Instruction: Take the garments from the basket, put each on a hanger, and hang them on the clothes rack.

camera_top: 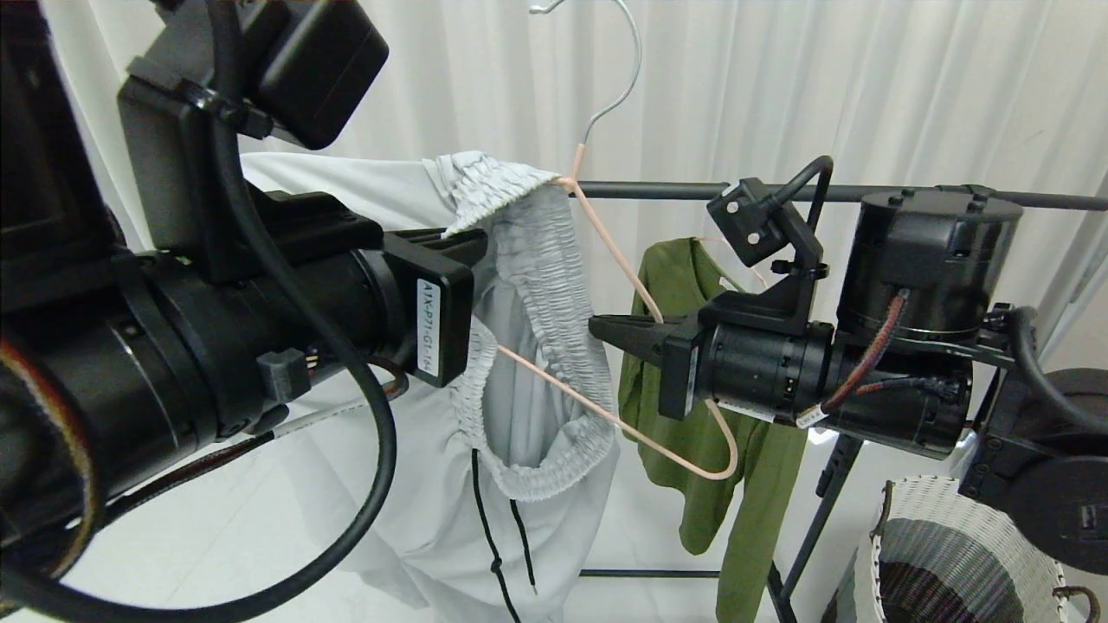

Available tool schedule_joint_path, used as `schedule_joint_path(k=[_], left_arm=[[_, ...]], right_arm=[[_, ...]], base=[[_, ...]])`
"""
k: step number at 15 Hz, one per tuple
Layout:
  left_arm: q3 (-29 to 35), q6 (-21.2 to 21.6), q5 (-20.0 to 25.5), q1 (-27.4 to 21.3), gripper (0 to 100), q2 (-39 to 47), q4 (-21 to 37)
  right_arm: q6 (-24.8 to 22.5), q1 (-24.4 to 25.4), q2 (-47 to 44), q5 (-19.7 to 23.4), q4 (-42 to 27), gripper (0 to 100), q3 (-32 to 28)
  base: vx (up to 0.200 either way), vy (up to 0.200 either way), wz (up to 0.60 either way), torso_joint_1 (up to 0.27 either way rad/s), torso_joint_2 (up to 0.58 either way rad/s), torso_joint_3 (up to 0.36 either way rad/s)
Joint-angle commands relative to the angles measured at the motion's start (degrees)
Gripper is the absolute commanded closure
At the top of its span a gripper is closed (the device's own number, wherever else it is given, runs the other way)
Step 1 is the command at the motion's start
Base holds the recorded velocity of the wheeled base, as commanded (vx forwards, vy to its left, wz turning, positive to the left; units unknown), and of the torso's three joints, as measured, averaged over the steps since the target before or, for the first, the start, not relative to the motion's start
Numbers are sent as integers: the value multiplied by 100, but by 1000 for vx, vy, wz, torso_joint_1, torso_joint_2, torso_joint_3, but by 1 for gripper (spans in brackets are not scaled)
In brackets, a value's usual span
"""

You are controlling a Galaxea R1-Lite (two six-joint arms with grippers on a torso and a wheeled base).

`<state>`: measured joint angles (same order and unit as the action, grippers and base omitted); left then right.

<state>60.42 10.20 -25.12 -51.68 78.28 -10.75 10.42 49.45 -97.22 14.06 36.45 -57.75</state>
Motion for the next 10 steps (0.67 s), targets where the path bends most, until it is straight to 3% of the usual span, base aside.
schedule_joint_path(k=[1, 5, 6, 10], left_arm=[[-21, -1, 95, -106, 100, 12, 3], [-39, -1, 175, -150, 100, 30, 3], [-48, -1, 183, -150, 0, 30, 3], [-56, -1, 201, -150, 0, -14, 3]], right_arm=[[4, 4, 63, 1, 46, 100, -9], [-5, 21, 116, 9, 46, 100, -9], [4, 21, 116, 1, 55, 100, -9], [-5, 30, 159, -8, 64, 100, 0]], base=[[0, 0, 0, 0, 0, 0], [0, 0, 0, 0, 0, 0], [0, 0, 0, 0, 0, 0], [0, 0, 0, 0, 0, 0]])
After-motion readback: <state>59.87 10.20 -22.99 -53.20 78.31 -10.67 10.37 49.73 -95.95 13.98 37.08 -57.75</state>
